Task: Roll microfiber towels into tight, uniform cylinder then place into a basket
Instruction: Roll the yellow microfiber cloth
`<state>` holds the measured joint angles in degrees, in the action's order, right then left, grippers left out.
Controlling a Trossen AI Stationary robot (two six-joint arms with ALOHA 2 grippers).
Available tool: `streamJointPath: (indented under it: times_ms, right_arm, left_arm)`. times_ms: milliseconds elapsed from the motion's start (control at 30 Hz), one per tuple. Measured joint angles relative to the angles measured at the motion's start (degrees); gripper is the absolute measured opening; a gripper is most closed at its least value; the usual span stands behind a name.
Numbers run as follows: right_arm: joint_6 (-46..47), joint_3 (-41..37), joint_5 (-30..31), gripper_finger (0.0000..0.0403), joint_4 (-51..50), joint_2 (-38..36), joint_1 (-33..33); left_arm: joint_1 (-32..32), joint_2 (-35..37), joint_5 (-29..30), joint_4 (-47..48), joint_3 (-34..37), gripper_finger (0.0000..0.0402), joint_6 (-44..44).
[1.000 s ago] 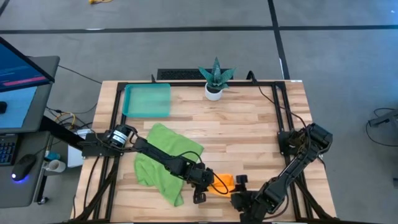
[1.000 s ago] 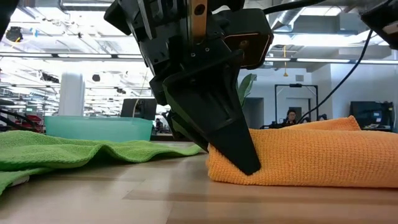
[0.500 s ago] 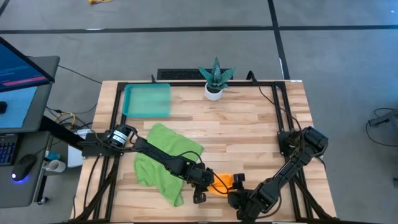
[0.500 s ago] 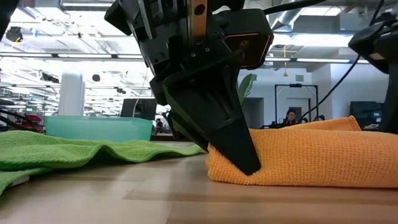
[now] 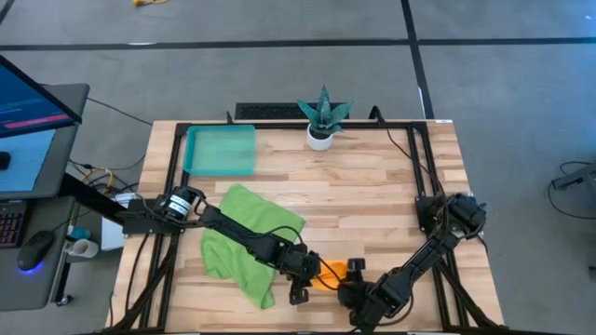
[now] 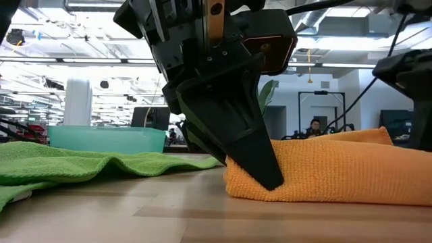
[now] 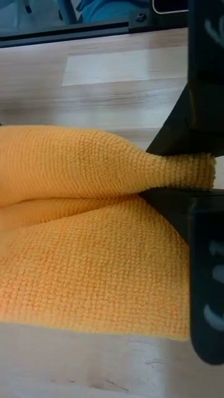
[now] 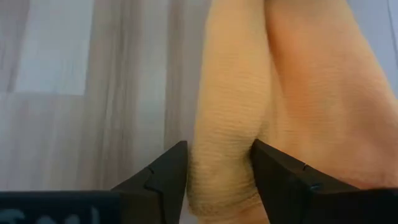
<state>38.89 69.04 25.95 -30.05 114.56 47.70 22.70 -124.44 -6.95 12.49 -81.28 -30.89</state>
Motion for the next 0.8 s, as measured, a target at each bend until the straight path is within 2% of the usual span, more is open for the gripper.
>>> streamJointPath:
  times_ms: [133, 367, 500, 600, 800]
  right_arm:
    - [3.0, 0.0, -1.2, 0.0157, -1.2, -0.3, -0.9]
    - [3.2, 0.0, -5.7, 0.0023, -2.1, -0.9, -2.1]
    - [4.2, 0.0, -10.1, 0.0030, -1.8, -1.0, -3.5]
    - [4.2, 0.0, -13.8, 0.0039, -0.5, -1.3, -3.9]
    - [4.2, -0.2, -19.3, 0.0021, 1.8, -2.5, -5.5]
  left_arm:
    - [0.0, 0.0, -0.1, 0.0, 0.0, 0.0038, 0.4]
    - [0.0, 0.0, -0.1, 0.0, 0.0, 0.0038, 2.2]
    - [0.5, 0.4, 0.8, 0.1, 0.0, 0.0038, 2.8]
    - [1.8, 1.4, 3.9, 1.4, 0.2, 0.0038, 3.3]
    - [3.9, 2.3, 9.6, 2.4, 0.2, 0.0038, 3.7]
